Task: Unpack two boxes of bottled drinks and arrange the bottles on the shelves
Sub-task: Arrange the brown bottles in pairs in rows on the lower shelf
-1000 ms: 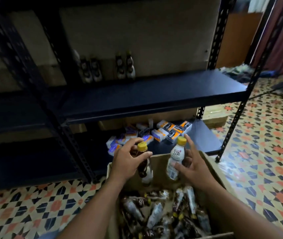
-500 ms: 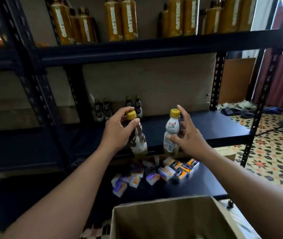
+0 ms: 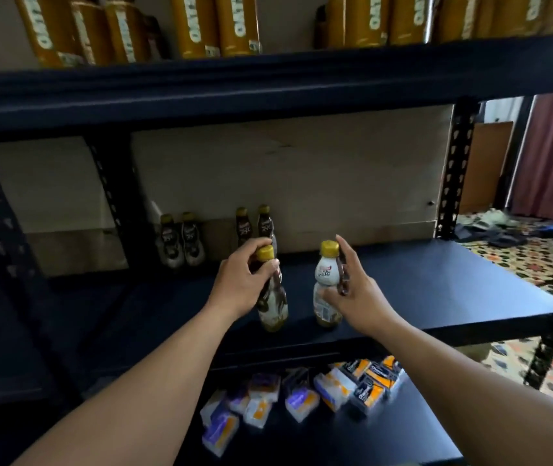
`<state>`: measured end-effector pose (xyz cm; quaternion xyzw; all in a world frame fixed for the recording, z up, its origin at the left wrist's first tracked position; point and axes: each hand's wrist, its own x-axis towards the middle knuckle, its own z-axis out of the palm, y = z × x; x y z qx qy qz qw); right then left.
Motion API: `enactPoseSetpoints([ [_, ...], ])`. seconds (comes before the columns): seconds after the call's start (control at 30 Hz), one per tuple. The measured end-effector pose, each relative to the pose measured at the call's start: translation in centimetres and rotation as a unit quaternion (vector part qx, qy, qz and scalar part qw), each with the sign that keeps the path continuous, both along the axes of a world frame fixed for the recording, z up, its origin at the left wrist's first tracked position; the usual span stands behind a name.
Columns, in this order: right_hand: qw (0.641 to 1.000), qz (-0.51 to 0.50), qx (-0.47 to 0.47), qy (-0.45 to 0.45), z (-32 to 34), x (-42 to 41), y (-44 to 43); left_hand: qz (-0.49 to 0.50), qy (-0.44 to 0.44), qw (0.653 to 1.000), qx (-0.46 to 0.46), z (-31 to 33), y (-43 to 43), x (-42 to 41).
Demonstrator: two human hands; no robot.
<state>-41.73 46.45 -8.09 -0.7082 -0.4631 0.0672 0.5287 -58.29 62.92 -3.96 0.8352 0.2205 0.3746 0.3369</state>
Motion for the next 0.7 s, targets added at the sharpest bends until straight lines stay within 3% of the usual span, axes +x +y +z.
enactPoseSetpoints([
  [0.23, 1.0, 0.003, 0.011, -0.014, -2.6, 2.4, 4.2, -0.01, -0.029, 1.0, 0.005, -2.8, 1.5, 2.7],
  [0.53, 0.999, 0.002, -0.031, 0.029, -4.6, 3.4, 3.8, -0.015, -0.019, 0.993, -0.115, -7.5, 1.9, 3.1],
  [0.7, 0.998, 0.012, -0.031, 0.049, -4.8, 3.9, 4.1, -0.03, 0.015, 0.995, -0.098, -8.2, 2.9, 3.3],
])
